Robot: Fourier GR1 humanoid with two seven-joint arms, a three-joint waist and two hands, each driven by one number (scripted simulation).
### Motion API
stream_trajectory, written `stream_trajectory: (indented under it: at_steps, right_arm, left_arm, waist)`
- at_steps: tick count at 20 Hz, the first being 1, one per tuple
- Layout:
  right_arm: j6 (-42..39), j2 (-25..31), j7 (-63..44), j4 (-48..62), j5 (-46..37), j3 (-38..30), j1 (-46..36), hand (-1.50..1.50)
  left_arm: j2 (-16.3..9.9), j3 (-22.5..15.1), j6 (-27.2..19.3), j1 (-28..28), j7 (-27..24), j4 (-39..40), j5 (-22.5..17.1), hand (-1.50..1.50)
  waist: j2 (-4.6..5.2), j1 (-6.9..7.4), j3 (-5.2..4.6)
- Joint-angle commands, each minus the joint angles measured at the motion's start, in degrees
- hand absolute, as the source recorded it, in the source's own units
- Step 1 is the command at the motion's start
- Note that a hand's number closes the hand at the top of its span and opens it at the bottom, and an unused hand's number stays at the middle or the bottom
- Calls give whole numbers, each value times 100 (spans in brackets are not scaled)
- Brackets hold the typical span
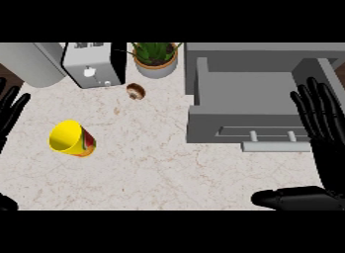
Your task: Pick up the cup, place it into the drawer and close the drawer
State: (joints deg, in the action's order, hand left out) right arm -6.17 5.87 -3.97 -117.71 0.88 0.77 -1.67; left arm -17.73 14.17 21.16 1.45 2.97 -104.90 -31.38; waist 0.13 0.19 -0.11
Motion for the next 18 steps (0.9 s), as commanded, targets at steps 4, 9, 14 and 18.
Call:
stream_trajectory:
  at_steps: [4,9,14,18]
  right_arm:
    - [-88,33,-477,307,273,-83,-665,-150]
    - [-148,61,-85,846,83,-165,-761,-150]
    - [-264,118,115,689,126,-251,-635,-150]
    - [-214,176,18,1153,194,-420,-1274,-150]
  left_arm:
    - [-243,357,907,193,-358,1609,-247,-150]
    - [-483,433,1032,1119,-780,3143,366,-150]
    - [-467,380,1280,979,-1605,4013,1120,-150]
    - [-909,582,1523,1532,-2375,5458,1560,-150]
  waist:
    - [-8,-18,8]
    - [-4,-43,9]
    - [-6,-51,8]
    - [13,-68,4]
